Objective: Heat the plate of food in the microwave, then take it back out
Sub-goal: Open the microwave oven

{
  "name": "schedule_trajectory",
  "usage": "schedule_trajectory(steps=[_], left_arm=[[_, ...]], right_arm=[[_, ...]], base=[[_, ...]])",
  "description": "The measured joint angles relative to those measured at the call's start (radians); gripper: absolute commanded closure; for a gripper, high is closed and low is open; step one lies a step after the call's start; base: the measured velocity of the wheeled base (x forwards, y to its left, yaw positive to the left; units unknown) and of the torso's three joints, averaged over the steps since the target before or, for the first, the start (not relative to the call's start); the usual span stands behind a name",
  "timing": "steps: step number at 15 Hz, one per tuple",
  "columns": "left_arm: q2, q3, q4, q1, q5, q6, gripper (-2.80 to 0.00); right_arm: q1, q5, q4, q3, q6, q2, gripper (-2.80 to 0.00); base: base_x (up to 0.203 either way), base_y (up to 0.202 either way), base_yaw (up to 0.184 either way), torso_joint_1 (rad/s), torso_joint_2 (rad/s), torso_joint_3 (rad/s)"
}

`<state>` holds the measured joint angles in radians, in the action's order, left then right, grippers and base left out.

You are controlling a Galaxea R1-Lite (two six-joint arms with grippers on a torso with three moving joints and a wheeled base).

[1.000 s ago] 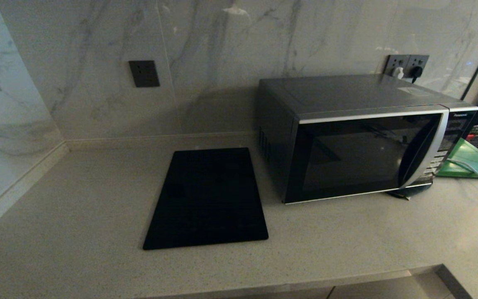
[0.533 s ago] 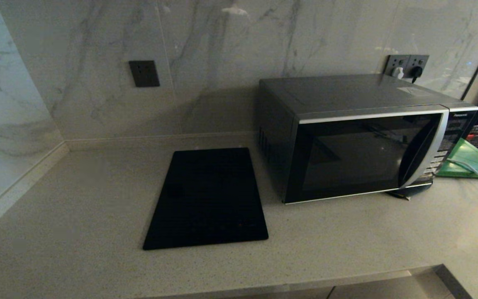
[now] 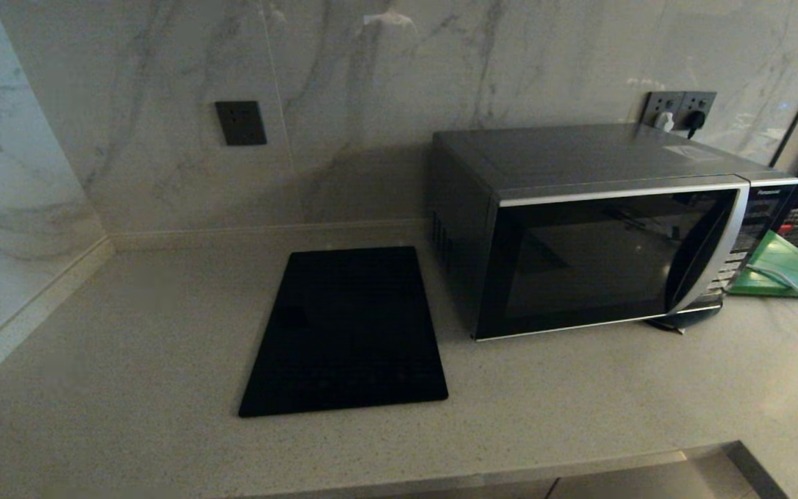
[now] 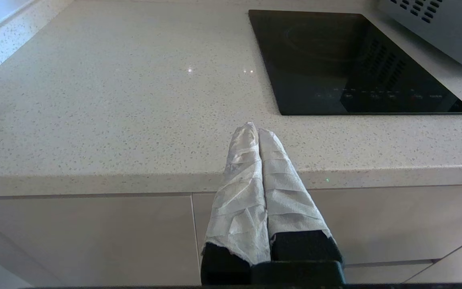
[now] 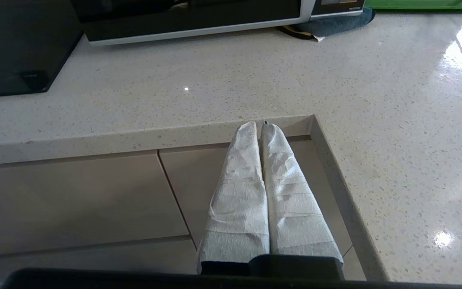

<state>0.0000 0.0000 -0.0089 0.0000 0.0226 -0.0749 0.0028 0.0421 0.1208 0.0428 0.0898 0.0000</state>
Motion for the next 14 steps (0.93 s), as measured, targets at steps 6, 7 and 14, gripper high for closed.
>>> schedule_trajectory(steps=[6,7,14], left_arm=[[0.0,0.0,0.0,0.0,0.0,0.0,0.0],[0.0,0.0,0.0,0.0,0.0,0.0,0.0],[0.0,0.0,0.0,0.0,0.0,0.001,0.0]], right_arm=[[0.0,-0.001,0.0,0.0,0.0,0.0,0.0],[0.0,0.0,0.0,0.0,0.0,0.0,0.0],[0.0,-0.004,0.0,0.0,-0.001,0.0,0.0]], base=[[0.0,0.0,0.0,0.0,0.0,0.0],[0.0,0.0,0.0,0.0,0.0,0.0],[0.0,0.0,0.0,0.0,0.0,0.0]])
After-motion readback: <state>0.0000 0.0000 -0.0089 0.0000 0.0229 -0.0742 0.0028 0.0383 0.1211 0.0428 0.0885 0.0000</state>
